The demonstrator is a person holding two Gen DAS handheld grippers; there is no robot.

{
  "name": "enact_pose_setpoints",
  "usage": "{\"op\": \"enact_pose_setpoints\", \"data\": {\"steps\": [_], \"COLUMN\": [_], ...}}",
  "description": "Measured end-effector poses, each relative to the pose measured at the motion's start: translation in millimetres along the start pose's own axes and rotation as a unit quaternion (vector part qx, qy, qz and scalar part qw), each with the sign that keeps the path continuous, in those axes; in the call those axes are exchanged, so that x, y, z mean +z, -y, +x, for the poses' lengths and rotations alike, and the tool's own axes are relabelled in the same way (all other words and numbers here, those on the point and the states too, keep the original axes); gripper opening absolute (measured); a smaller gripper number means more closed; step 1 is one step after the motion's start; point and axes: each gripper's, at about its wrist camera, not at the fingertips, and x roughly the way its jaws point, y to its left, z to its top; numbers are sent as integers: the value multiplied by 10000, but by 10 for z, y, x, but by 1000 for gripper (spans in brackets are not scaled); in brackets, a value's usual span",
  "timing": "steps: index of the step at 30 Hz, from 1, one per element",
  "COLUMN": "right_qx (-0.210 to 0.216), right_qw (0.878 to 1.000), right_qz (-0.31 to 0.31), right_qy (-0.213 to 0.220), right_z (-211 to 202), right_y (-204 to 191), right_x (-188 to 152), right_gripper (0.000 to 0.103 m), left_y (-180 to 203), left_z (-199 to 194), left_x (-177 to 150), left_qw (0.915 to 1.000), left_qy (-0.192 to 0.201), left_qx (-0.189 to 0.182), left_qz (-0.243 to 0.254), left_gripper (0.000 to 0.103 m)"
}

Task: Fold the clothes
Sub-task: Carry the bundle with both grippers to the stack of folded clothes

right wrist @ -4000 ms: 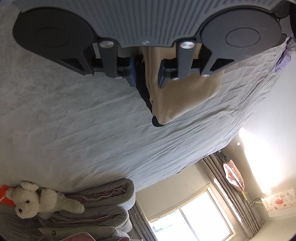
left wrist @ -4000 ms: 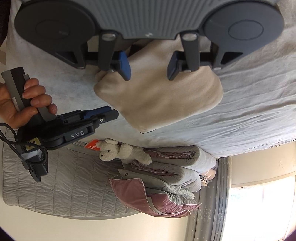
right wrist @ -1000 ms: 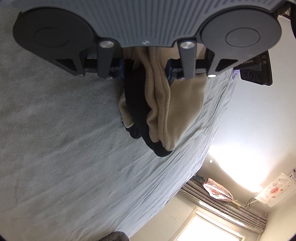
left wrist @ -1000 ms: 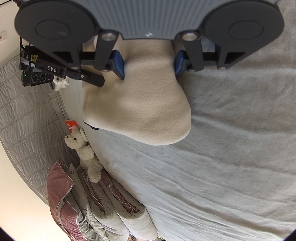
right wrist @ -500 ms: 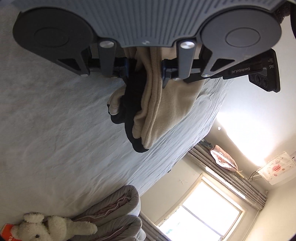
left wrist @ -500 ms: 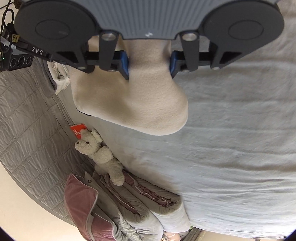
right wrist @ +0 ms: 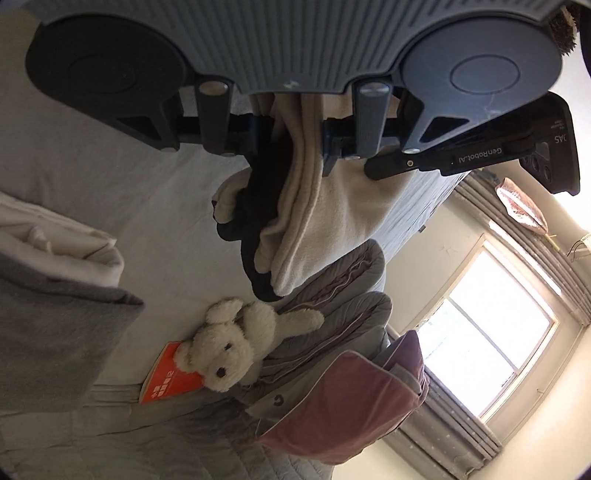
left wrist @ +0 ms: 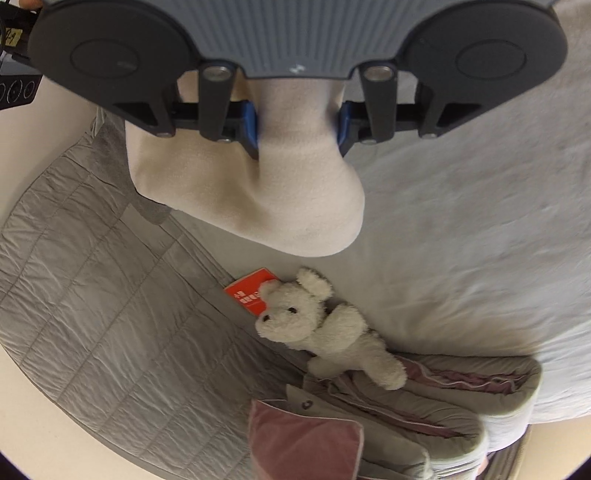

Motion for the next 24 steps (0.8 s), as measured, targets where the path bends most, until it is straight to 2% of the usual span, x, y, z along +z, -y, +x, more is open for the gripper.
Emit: {"op": "enact_pose_setpoints", "data": {"steps": [5, 11, 17, 24], "right_qx": [-466, -924, -1269, -1588], "right_qw": [9961, 9841, 9709, 9562], "right_qz": [71, 294, 499, 719], "right_qy": [746, 1486, 1971, 2351], "right_z": [-271, -496, -641, -793], "right_y": [168, 399, 625, 858], "right_x": [252, 429, 525, 559], "right_gripper": [34, 34, 34, 34], "left_y": [521, 1150, 1577, 1902], "left_z": [358, 753, 1113, 1490], "left_x": [277, 574, 732, 767], "left_qw": [9985, 9920, 9828, 9706], "left_qy": [14, -59, -198, -390], "left_qx": [-404, -730, -1076, -1384], "left_qz": [381, 1027, 1490, 1931], "left_gripper": [40, 40, 40, 41]}}
